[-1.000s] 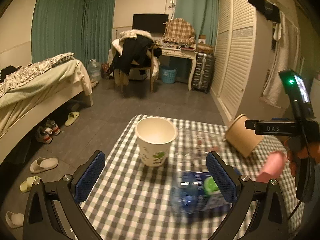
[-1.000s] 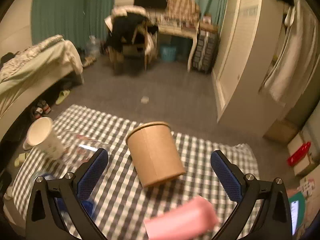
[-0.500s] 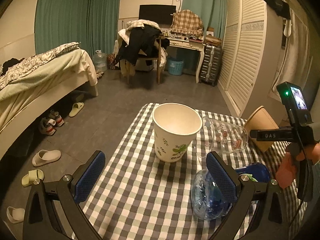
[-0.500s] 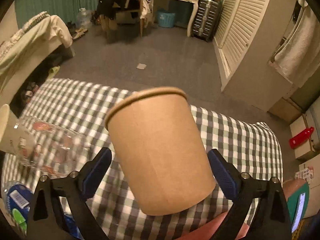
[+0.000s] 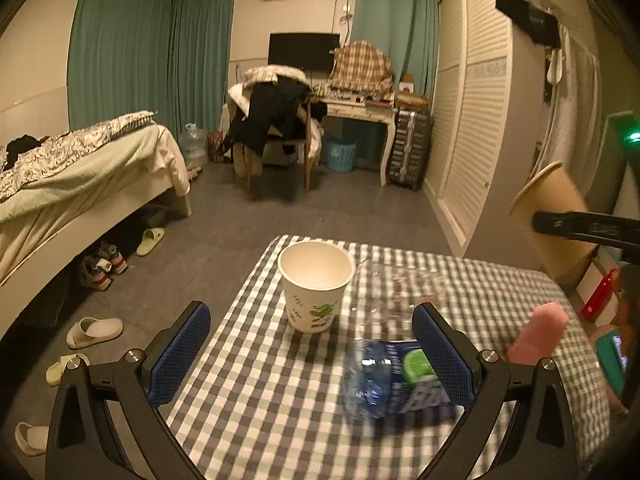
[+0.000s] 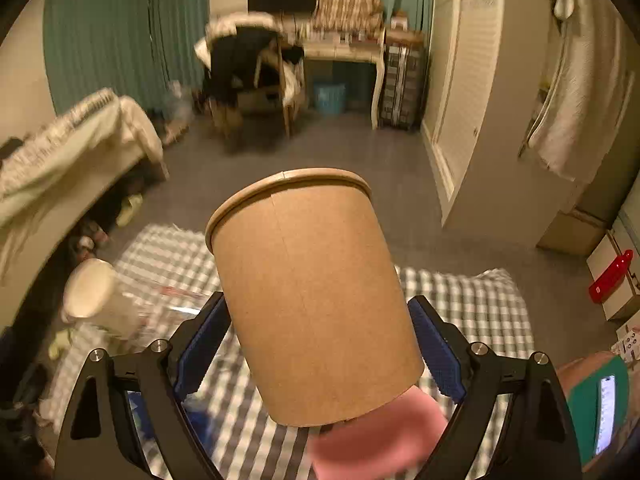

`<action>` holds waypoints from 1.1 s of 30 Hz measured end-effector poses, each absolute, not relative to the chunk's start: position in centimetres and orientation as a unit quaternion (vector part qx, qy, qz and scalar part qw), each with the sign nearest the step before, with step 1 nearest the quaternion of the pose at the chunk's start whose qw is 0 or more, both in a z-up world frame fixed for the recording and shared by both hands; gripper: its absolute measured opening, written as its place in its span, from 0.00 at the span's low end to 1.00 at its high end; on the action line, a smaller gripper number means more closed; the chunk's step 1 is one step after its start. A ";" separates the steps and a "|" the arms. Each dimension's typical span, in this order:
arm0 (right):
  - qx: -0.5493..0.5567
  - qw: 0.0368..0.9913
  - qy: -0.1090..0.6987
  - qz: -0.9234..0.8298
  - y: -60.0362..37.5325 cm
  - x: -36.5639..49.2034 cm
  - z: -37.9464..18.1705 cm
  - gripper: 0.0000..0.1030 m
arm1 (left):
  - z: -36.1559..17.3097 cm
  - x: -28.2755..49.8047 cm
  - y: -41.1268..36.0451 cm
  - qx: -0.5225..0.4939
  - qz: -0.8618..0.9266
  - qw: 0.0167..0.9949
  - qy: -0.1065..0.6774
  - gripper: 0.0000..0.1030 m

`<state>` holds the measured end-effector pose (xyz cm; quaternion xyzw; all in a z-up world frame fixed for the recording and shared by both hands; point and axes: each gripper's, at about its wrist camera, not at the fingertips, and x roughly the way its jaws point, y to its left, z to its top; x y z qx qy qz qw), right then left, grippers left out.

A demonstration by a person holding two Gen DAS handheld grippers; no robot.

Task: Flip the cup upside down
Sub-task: 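Carry the kraft cup with the right gripper toward the left gripper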

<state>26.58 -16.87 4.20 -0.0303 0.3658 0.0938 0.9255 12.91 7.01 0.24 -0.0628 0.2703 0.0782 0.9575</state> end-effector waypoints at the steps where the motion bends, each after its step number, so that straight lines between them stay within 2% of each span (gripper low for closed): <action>1: -0.029 0.929 0.356 0.093 -17.2 25.1 5.2 0.87 | 0.6 12.4 6.8 -0.064 0.077 0.959 0.267 1.00; 6: -0.016 0.933 0.348 0.092 -18.1 17.4 6.5 0.87 | 1.8 9.3 5.9 -0.064 0.063 0.964 0.249 1.00; 14: 0.007 0.913 0.401 0.080 -18.1 11.2 1.1 0.87 | 0.9 5.0 5.0 -0.066 0.050 0.967 0.243 1.00; 24: -0.009 0.902 0.427 0.060 -15.2 10.7 -3.9 0.86 | -2.0 2.4 6.4 -0.075 0.061 0.961 0.260 1.00; 33: 0.010 0.895 0.443 0.047 -16.4 11.9 -6.1 0.85 | -3.1 2.9 6.4 -0.071 0.071 0.956 0.276 1.00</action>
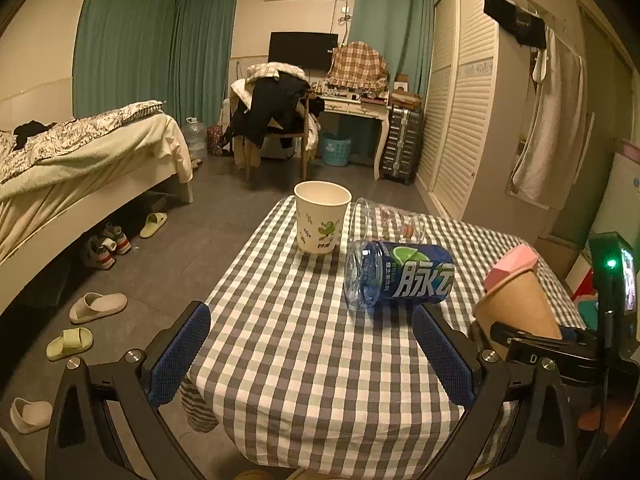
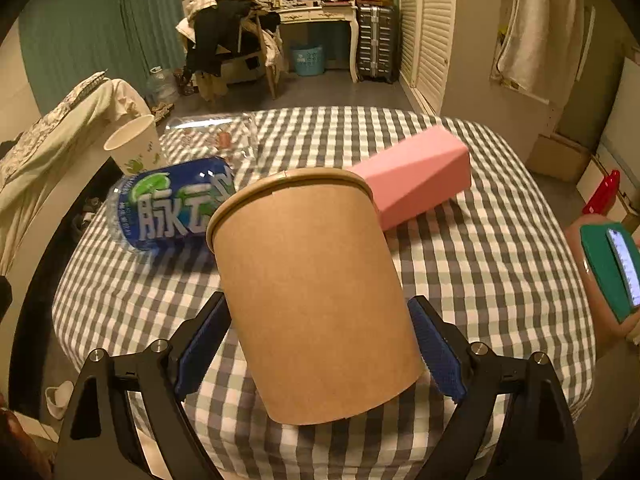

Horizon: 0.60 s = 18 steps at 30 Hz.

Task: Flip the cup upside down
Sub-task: 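Carry the kraft cup with the right gripper toward the left gripper, then grasp the kraft cup with the left gripper while the right gripper releases it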

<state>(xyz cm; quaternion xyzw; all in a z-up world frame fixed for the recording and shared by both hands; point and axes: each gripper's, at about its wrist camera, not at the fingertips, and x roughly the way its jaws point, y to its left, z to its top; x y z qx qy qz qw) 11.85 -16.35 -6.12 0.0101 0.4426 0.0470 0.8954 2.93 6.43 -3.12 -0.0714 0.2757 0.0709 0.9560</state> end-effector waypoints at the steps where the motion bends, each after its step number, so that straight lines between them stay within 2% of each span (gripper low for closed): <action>1: 0.008 0.895 0.443 0.043 -16.5 11.9 -6.3 0.82 | -3.2 3.0 6.3 -0.070 0.072 0.956 0.277 1.00; 4: 0.016 0.890 0.452 0.052 -16.8 12.1 -6.7 0.80 | -3.2 3.2 5.8 -0.066 0.074 0.955 0.278 1.00; 8: 0.006 0.905 0.420 0.071 -16.6 11.0 -5.6 0.81 | -3.0 3.6 5.0 -0.056 0.079 0.954 0.282 1.00; 12: 0.001 0.925 0.369 0.091 -17.2 9.1 -2.5 0.86 | -2.8 3.8 3.8 -0.048 0.079 0.954 0.285 1.00; 14: 0.013 0.934 0.344 0.100 -18.4 8.2 -1.0 0.92 | -2.6 3.8 3.1 -0.043 0.076 0.955 0.284 1.00; 18: 0.025 0.948 0.300 0.100 -20.7 6.7 1.5 0.93 | -2.0 3.5 1.2 -0.047 0.067 0.960 0.269 1.00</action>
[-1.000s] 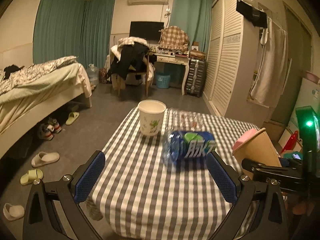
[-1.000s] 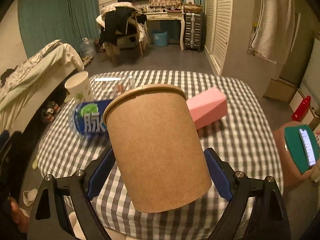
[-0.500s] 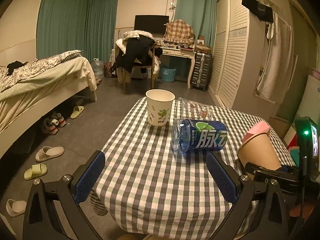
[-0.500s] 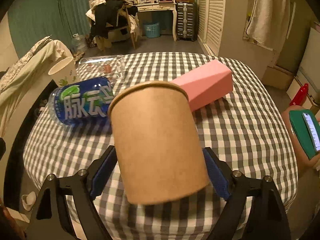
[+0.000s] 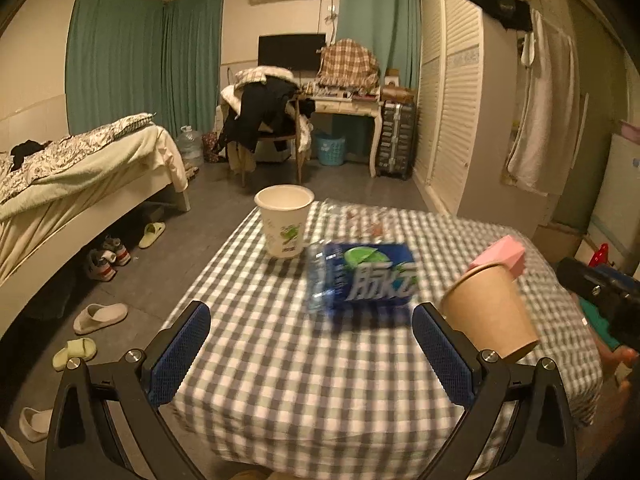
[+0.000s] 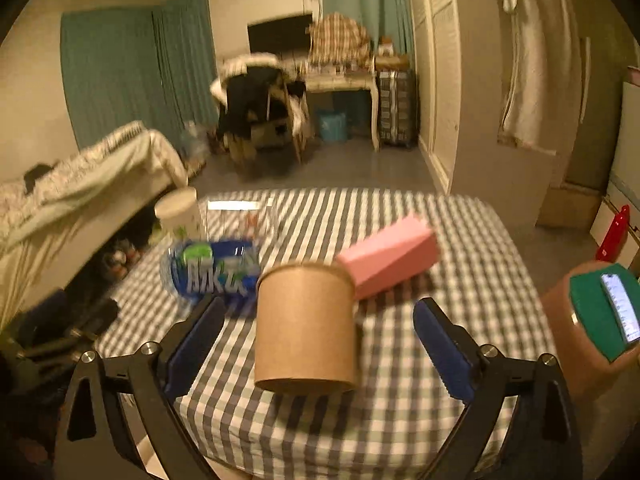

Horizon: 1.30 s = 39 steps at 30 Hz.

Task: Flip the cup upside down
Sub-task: 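Grasp the kraft cup with the left gripper while the right gripper releases it, then rotate the held kraft cup with the left gripper until its opening faces up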

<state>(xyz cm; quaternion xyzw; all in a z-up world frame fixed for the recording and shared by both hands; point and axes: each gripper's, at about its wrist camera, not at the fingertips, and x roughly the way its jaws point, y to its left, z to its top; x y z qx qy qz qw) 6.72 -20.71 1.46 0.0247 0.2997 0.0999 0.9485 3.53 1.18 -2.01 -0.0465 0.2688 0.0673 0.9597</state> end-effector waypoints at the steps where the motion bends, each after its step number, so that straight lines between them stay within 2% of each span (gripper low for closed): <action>1: 0.025 0.951 0.291 0.099 -21.3 6.4 1.9 0.93 | -1.8 3.4 0.8 -0.049 0.064 0.961 0.265 1.00; 5: 0.027 0.961 0.260 0.091 -23.4 5.3 3.1 0.98 | -0.9 2.9 -1.1 -0.061 0.048 0.966 0.247 1.00; 11: 0.023 0.970 0.238 0.054 -26.8 3.9 2.9 1.00 | -1.4 3.0 -4.5 -0.058 0.024 0.965 0.254 1.00; 20: 0.038 0.962 0.268 0.020 -31.2 3.8 -0.3 1.00 | -5.0 4.4 -9.7 -0.052 -0.001 0.959 0.279 1.00; 39: 0.077 0.946 0.314 -0.007 -36.7 5.5 -5.0 1.00 | -9.2 6.7 -14.5 -0.031 -0.002 0.953 0.301 1.00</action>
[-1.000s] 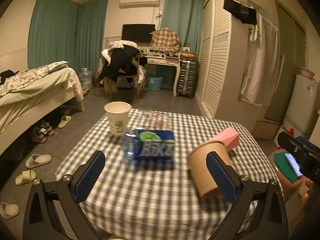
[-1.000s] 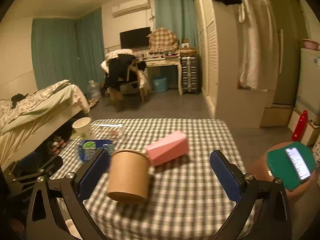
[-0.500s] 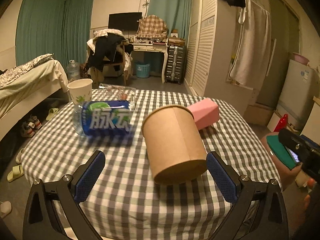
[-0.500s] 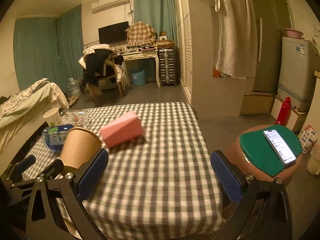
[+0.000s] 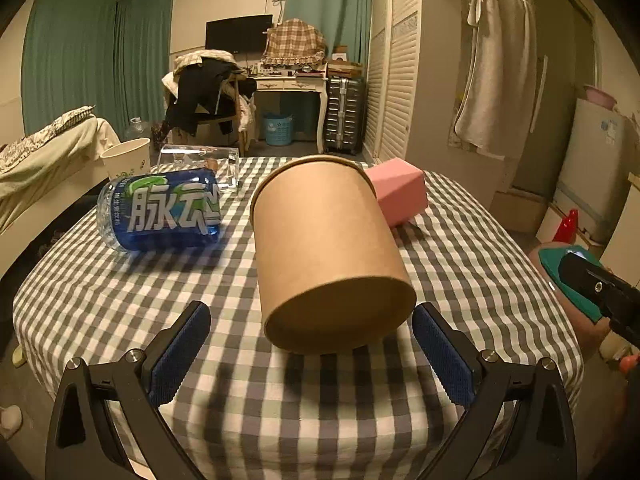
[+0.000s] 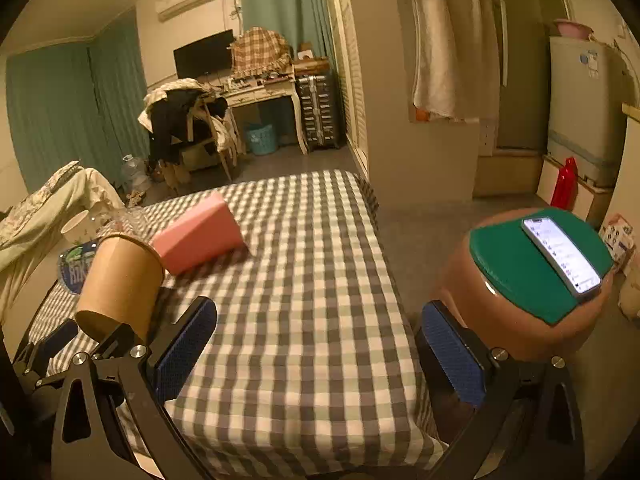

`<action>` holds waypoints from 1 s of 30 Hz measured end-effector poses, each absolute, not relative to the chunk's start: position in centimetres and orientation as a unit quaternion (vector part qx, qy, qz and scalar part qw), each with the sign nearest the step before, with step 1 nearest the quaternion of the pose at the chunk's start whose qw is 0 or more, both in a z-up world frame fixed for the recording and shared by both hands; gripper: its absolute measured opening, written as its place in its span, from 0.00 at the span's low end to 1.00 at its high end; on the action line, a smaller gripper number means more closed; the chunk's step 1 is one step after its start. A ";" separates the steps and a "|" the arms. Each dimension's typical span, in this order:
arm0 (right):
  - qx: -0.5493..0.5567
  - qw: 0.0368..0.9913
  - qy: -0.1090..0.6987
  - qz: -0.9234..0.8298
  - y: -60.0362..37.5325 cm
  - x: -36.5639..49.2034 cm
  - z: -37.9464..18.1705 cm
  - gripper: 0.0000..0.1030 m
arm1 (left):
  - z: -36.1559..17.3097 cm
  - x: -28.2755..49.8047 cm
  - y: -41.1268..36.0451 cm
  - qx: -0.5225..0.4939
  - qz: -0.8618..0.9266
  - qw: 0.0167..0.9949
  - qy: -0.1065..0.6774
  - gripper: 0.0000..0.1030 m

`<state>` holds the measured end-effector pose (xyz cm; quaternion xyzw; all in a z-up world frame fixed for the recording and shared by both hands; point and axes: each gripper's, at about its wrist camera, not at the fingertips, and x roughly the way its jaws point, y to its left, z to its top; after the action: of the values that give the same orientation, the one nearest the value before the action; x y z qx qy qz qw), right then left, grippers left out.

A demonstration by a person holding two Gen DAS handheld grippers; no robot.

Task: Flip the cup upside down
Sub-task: 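Rotate the held kraft cup with the left gripper until its opening faces up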

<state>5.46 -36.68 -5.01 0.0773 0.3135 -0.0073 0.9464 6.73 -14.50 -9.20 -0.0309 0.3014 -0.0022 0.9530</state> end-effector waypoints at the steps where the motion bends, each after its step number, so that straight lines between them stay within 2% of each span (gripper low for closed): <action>1: 0.079 0.946 0.315 -0.009 -36.9 5.5 -5.1 1.00 | -9.3 6.8 -14.6 -0.030 -0.003 0.953 0.303 1.00; 16: 0.086 0.940 0.331 -0.016 -37.7 6.1 -6.2 1.00 | -9.3 8.6 -16.4 -0.035 -0.010 0.954 0.299 1.00; 19: 0.080 0.940 0.332 -0.016 -37.5 6.1 -6.4 1.00 | -9.5 9.0 -16.3 -0.036 -0.009 0.954 0.296 0.91; 21: 0.080 0.940 0.333 -0.015 -37.4 6.1 -6.4 1.00 | -9.8 9.2 -16.1 -0.033 -0.005 0.953 0.301 0.77; 30: 0.076 0.940 0.333 -0.012 -37.0 5.8 -6.3 1.00 | -7.1 7.4 -14.7 -0.001 -0.044 0.948 0.317 0.77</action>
<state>5.84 -37.01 -6.33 0.0763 0.3327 -0.0121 0.9399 7.39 -14.75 -7.10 -0.0008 0.3167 -0.0437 0.9475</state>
